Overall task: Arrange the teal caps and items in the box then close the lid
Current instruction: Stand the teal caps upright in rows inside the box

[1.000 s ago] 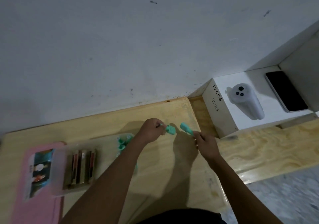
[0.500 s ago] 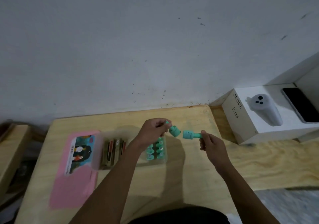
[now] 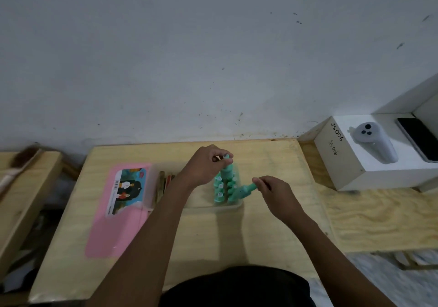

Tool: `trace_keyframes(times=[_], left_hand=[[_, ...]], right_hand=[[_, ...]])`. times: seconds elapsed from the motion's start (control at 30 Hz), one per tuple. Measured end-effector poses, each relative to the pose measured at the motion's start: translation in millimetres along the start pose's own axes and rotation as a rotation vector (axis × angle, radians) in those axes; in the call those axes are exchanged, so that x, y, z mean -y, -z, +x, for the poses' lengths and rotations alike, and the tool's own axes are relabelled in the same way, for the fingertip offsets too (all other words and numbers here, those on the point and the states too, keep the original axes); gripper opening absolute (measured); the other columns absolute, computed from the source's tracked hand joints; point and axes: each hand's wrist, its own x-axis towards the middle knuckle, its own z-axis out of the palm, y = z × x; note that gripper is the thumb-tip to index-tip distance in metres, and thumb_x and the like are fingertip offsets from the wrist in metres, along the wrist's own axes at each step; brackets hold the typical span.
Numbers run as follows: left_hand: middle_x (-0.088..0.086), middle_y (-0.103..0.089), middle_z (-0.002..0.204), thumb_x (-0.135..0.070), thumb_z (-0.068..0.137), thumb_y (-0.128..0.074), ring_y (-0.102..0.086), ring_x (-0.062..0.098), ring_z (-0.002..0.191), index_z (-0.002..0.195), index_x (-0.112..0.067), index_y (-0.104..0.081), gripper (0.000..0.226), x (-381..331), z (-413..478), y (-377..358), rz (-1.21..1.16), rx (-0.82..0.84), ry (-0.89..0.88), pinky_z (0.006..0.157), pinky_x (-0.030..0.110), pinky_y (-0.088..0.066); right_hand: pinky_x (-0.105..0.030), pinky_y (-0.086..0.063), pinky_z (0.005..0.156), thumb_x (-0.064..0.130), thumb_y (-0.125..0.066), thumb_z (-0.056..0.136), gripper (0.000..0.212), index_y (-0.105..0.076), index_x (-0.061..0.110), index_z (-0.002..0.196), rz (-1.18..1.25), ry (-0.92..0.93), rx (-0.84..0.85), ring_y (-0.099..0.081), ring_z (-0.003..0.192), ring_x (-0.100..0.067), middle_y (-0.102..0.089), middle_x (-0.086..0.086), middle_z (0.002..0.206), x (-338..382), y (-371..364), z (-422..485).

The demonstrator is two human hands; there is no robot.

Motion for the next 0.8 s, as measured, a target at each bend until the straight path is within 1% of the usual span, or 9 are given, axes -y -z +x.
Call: trace_keyframes(times=[0.07,0.13,0.23,0.33,0.47,0.57,0.63,0.7,0.8], left_hand=[[0.002,-0.065,0.104,-0.025,0.089,-0.065,-0.057,0.004,0.075,0.105,-0.017,-0.073,0.02,4,-7,2,0.031,0.009,-0.001,0.067,0.014,-0.044],[0.001,-0.066,0.104,-0.025,0.089,-0.065,-0.055,0.001,0.072,0.109,-0.016,-0.072,0.023,10,-11,4,0.05,0.007,-0.001,0.067,0.014,-0.043],[-0.002,-0.067,0.103,-0.026,0.087,-0.067,-0.055,0.002,0.072,0.109,-0.016,-0.072,0.025,18,-17,5,0.047,-0.007,0.017,0.068,0.016,-0.044],[-0.005,-0.068,0.1,-0.025,0.083,-0.071,-0.056,0.003,0.071,0.106,-0.017,-0.073,0.024,25,-24,2,0.038,-0.028,0.046,0.069,0.019,-0.046],[-0.006,-0.069,0.093,-0.024,0.08,-0.075,-0.056,0.004,0.07,0.105,-0.019,-0.074,0.026,33,-32,0,0.077,-0.047,0.069,0.063,0.015,-0.043],[-0.012,-0.066,0.079,-0.022,0.078,-0.077,-0.051,0.003,0.063,0.104,-0.016,-0.075,0.027,38,-36,-3,0.089,-0.077,0.077,0.059,0.014,-0.04],[-0.007,-0.071,0.086,-0.02,0.076,-0.078,-0.05,0.0,0.059,0.103,-0.015,-0.075,0.027,41,-39,-6,0.09,-0.096,0.078,0.057,0.011,-0.039],[-0.001,-0.073,0.093,-0.019,0.076,-0.078,-0.05,-0.005,0.057,0.103,-0.012,-0.075,0.027,44,-43,-10,0.104,-0.108,0.08,0.054,0.003,-0.039],[0.001,-0.073,0.09,-0.02,0.077,-0.077,-0.048,-0.007,0.053,0.103,-0.012,-0.075,0.027,49,-46,-18,0.119,-0.124,0.098,0.052,-0.001,-0.037]], right_hand=[[-0.029,-0.045,0.067,0.041,-0.048,0.098,0.031,-0.069,0.019,0.097,-0.12,0.053,0.043,-0.056,0.074,-0.01,-0.063,0.003,0.083,3,-4,1],[-0.031,-0.046,0.071,0.045,-0.045,0.098,0.032,-0.067,0.021,0.1,-0.24,0.092,0.088,-0.056,0.08,-0.011,-0.062,0.004,0.091,7,-8,1],[-0.033,-0.048,0.072,0.046,-0.042,0.099,0.035,-0.066,0.021,0.1,-0.39,0.108,0.153,-0.058,0.082,-0.015,-0.06,0.002,0.095,17,-12,1],[-0.035,-0.05,0.072,0.046,-0.041,0.099,0.036,-0.066,0.021,0.1,-0.541,0.134,0.183,-0.061,0.084,-0.019,-0.061,0.001,0.098,27,-19,1],[-0.032,-0.045,0.066,0.044,-0.044,0.098,0.034,-0.066,0.019,0.099,-0.757,0.146,0.217,-0.064,0.085,-0.02,-0.065,-0.001,0.097,36,-35,3],[-0.03,-0.041,0.066,0.042,-0.048,0.097,0.032,-0.067,0.017,0.099,-0.805,0.102,0.215,-0.065,0.088,-0.022,-0.068,-0.002,0.097,41,-44,5],[-0.028,-0.038,0.064,0.039,-0.05,0.096,0.028,-0.067,0.016,0.097,-0.831,0.078,0.191,-0.066,0.087,-0.022,-0.069,-0.001,0.095,44,-49,6],[-0.028,-0.036,0.059,0.032,-0.053,0.094,0.021,-0.068,0.016,0.095,-0.862,0.058,0.168,-0.067,0.081,-0.021,-0.07,0.0,0.09,44,-53,6],[-0.025,-0.03,0.052,0.027,-0.056,0.092,0.015,-0.067,0.017,0.089,-0.875,0.022,0.149,-0.065,0.072,-0.019,-0.069,0.001,0.084,45,-56,7]])
